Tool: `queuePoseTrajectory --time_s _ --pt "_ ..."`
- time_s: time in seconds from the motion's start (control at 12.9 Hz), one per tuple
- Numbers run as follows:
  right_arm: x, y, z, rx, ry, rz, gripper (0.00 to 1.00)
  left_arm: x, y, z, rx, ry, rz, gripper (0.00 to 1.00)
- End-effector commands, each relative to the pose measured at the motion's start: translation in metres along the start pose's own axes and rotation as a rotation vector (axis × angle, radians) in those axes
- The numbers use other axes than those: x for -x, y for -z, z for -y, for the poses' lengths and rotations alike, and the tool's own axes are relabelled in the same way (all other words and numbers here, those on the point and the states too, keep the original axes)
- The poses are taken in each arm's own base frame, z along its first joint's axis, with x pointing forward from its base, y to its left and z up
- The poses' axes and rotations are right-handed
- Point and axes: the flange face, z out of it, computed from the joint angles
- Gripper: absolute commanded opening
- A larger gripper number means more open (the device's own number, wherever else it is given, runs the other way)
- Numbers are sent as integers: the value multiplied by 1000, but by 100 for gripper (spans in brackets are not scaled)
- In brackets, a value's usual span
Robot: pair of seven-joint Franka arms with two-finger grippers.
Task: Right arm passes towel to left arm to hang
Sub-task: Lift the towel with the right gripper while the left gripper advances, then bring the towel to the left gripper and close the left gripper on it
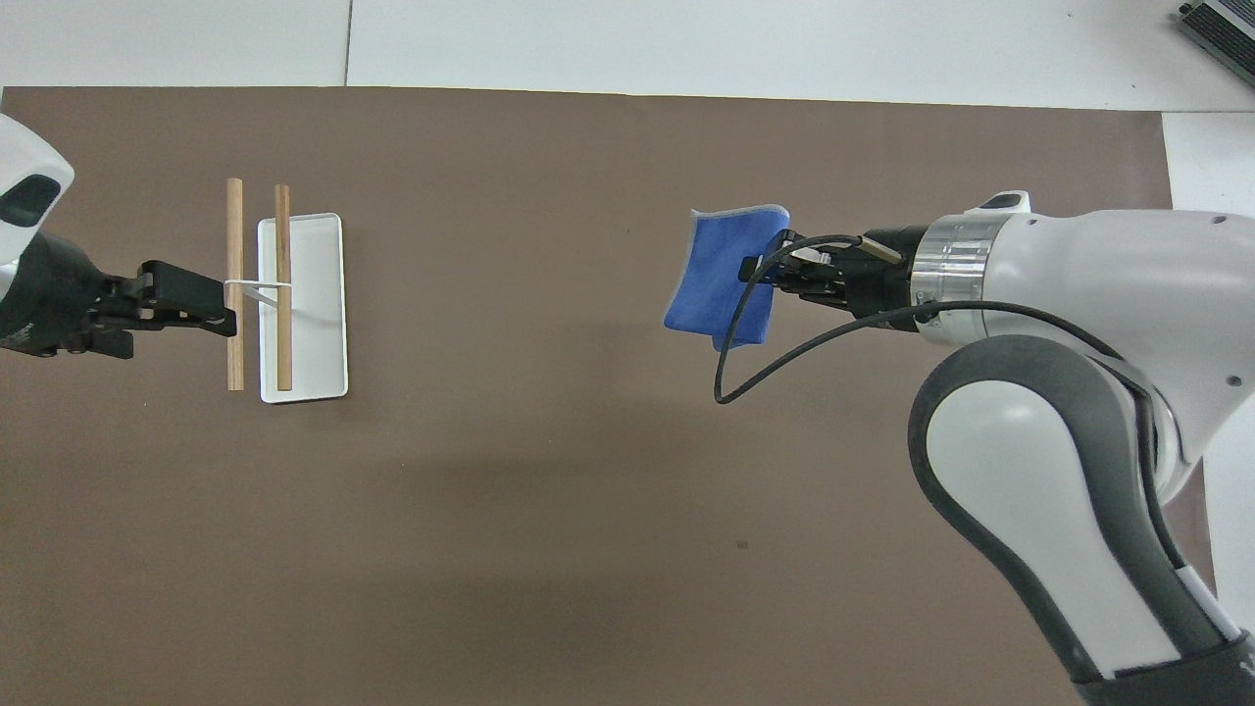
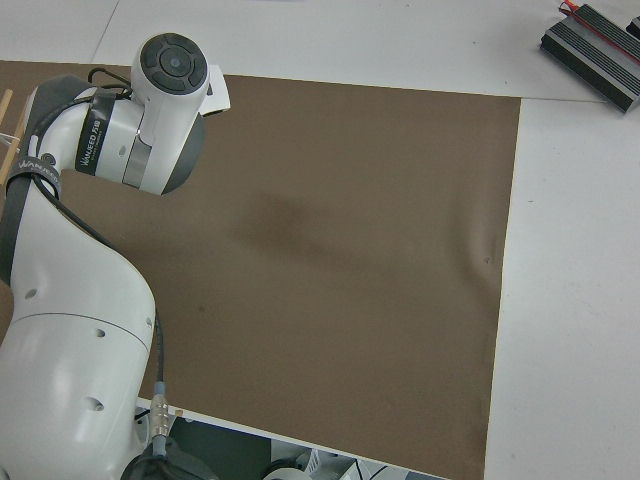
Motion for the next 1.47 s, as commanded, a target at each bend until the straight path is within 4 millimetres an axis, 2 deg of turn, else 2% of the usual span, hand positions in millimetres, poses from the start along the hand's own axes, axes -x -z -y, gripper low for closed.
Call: queuePoseTrajectory --time_s 0.0,0.23,0.47,0.62,0.85,1.09,1.4 --pt "7 -2 14 -49 -99 13 0 13 -7 -7 151 173 10 100" --pt "19 -5 51 -95 -310 42 0 21 -29 -38 298 411 -27 100" --pt "16 -3 58 -118 -393 21 0 33 -50 -88 420 654 -103 100" --pt "23 -16 66 -118 -411 39 0 39 -57 -105 456 765 -117 100" --pt "22 -19 69 -122 -420 45 0 52 -65 -136 526 868 -114 100" --pt "27 -21 80 -131 -446 56 0 69 -88 -167 585 883 -151 100" --pt "20 -21 84 -140 -500 62 0 73 -95 -176 613 933 -144 100"
